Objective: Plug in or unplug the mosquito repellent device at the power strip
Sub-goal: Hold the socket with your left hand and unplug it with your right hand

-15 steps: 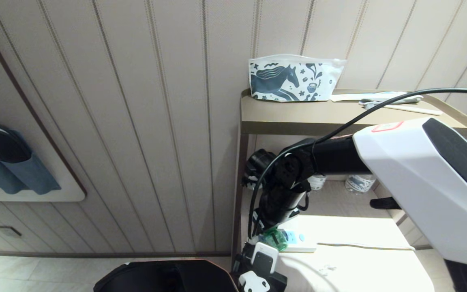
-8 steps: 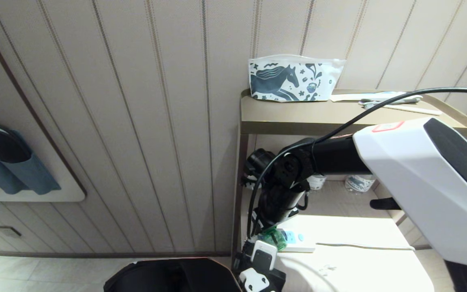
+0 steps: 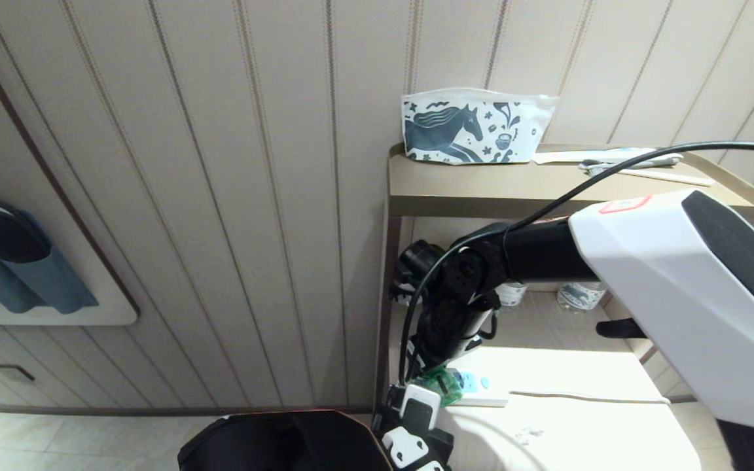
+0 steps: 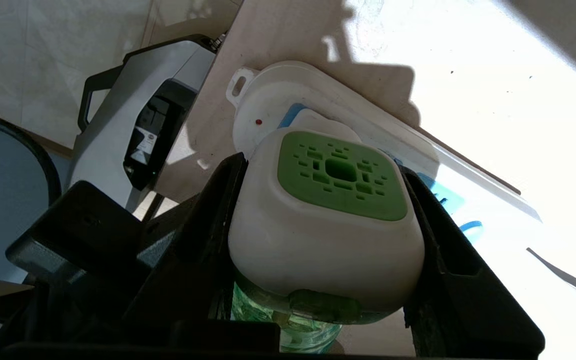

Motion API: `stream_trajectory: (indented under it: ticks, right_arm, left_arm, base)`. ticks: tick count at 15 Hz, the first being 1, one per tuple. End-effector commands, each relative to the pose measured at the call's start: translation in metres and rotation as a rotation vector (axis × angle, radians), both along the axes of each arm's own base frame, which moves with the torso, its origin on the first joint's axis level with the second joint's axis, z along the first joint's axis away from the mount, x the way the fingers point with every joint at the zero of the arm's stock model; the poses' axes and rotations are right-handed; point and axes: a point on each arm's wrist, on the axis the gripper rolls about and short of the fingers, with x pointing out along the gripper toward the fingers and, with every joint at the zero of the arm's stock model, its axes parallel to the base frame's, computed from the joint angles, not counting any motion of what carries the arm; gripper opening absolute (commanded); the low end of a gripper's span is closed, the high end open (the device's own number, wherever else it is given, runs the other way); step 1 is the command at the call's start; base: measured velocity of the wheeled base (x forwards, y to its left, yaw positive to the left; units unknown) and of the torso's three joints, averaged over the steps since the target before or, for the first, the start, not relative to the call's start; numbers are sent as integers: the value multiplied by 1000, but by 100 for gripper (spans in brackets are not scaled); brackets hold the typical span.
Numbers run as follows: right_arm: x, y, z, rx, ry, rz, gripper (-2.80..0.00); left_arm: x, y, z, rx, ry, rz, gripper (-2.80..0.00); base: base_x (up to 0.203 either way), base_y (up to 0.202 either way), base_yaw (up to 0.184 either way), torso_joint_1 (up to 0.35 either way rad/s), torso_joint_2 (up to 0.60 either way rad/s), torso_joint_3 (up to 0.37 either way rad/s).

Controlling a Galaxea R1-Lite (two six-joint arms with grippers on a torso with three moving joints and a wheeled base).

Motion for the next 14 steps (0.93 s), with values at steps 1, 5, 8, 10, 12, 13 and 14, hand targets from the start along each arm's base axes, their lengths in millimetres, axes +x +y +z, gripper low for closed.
stream_trajectory:
  ticks: [1,5,8,10,12,13,14]
  right_arm:
    - [-1,0,0,-2,5,1,-280]
    - [-2,0,2,-1,2,1,-280]
    - [-3,-1,1,-5,6,0,-280]
    - [-5,-2,4,-8,1,-1,-280]
    - [-6,-2,9,-1,-10,2,-280]
    - [-7,-3,10,0,-11,2,-280]
    - [-7,-3,10,-2,-9,1,-280]
  left_arm:
    - [2,0,2,-30,-15,7,-280]
    - [3,0,2,-29,-16,12,-280]
    - [3,0,-1,-26,-15,13,-280]
    - [3,0,-1,-26,-15,12,-280]
    - [2,1,-1,-23,-14,10,-280]
    - [2,2,-2,-21,-12,12,-280]
    - [1,2,-1,-20,-12,10,-280]
  base:
    - [0,0,0,0,0,0]
    - [0,0,0,0,0,0]
    - [0,0,0,0,0,0]
    - [0,0,0,0,0,0]
    - [0,0,0,0,0,0]
    - [0,0,0,0,0,0]
    - [0,0,0,0,0,0]
